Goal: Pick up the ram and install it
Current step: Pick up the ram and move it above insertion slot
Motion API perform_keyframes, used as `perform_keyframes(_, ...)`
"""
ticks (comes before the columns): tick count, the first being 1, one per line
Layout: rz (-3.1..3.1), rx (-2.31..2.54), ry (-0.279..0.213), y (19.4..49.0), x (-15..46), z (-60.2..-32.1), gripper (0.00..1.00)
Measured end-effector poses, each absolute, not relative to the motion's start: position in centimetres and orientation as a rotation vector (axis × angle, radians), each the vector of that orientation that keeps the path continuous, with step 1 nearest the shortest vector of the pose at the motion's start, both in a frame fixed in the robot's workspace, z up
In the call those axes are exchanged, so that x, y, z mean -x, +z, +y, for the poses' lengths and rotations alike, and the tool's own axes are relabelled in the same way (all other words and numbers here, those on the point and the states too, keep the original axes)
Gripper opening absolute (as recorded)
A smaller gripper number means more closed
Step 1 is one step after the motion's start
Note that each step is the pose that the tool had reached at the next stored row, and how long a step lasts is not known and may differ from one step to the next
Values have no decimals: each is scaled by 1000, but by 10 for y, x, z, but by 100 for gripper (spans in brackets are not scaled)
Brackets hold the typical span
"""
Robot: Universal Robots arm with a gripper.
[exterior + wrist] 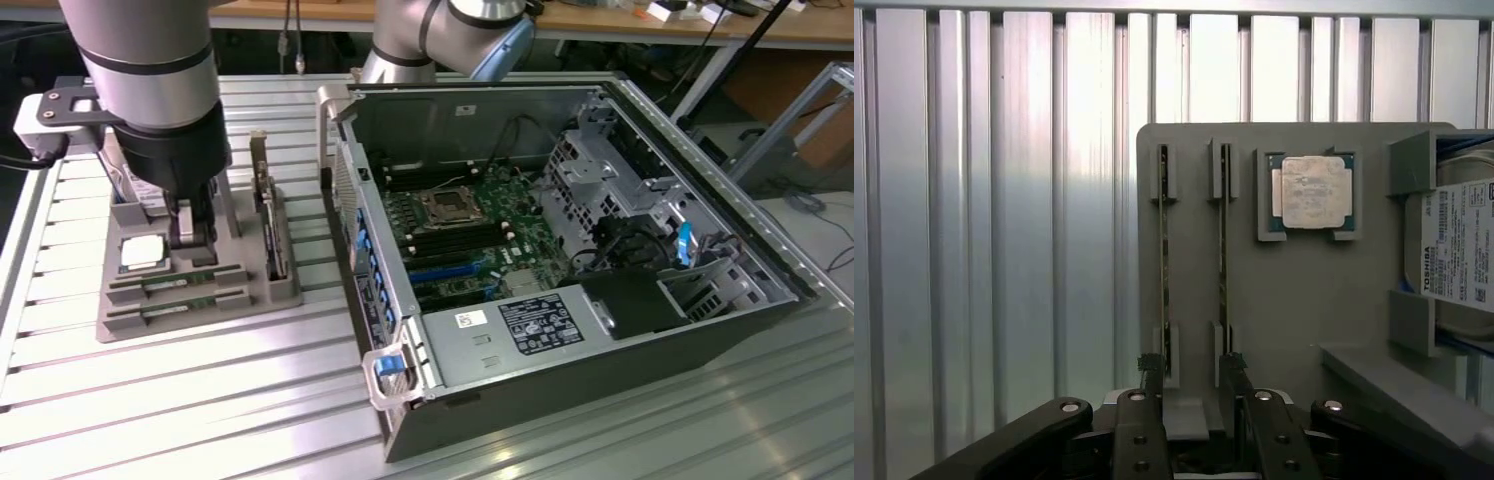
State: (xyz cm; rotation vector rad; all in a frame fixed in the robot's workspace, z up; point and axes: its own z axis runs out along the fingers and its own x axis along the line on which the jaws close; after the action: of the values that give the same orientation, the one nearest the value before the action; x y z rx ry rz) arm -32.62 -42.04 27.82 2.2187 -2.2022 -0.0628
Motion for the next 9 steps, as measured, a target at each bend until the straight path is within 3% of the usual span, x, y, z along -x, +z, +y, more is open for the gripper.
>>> perform_keyframes(9, -2196, -2225, -63, 274, 331, -420, 36)
